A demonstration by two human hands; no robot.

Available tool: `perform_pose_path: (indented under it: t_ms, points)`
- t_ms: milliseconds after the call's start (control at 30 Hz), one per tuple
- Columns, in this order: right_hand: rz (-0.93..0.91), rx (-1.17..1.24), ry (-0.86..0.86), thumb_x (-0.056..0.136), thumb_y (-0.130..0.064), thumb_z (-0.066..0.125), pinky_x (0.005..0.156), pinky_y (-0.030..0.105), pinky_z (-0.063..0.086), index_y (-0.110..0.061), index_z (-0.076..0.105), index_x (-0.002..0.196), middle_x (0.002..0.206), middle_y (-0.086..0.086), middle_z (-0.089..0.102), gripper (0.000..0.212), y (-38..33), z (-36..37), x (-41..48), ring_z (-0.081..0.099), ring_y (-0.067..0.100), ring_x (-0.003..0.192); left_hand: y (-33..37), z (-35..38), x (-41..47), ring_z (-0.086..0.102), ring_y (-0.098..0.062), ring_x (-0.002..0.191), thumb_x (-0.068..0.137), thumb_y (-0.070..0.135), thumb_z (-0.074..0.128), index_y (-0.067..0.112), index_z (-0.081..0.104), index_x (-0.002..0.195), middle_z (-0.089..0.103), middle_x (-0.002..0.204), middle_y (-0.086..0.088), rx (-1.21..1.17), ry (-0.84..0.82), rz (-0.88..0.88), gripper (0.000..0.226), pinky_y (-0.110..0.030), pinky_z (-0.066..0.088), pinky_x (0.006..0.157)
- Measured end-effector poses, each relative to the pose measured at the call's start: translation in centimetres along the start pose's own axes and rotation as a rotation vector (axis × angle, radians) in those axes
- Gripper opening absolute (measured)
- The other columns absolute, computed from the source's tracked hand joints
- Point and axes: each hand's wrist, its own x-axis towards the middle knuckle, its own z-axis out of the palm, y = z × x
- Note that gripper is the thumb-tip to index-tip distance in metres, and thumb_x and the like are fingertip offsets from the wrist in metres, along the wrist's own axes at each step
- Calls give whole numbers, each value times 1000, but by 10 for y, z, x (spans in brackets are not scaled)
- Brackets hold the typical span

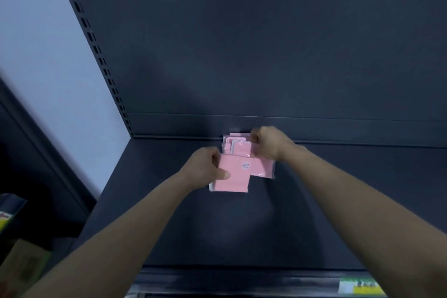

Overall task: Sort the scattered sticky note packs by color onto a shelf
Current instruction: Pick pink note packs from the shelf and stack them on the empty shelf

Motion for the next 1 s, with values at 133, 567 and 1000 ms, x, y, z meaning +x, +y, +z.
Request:
perform_pose_path:
  t_ms: [133, 567, 1000]
  points:
    - [-63, 45, 15, 79, -20, 69, 74, 29, 47, -18, 58, 102, 100, 2, 59, 26, 13, -4, 6, 58, 25, 92, 5, 26, 13, 59, -15, 72, 72, 1, 73, 10, 59, 81, 61, 77, 2, -73, 12, -25, 18, -16, 48, 61]
    - [-315, 131, 133, 90, -12, 55, 82, 34, 52, -17, 66, 98, 91, 1, 66, 15, 14, -49, -5, 62, 24, 90, 24, 51, 16, 54, -27, 95, 77, 19, 72, 6, 39, 115, 46, 120, -11, 178, 248, -119, 52, -34, 46, 77]
    - [-853, -227, 320, 95, -28, 50, 81, 38, 48, -7, 60, 110, 104, 10, 62, 28, -204, -90, -67, 58, 31, 97, 7, -119, -156, 56, -24, 94, 87, 24, 58, 18, 56, 104, 60, 98, 1, 592, 662, -173, 18, -32, 44, 77]
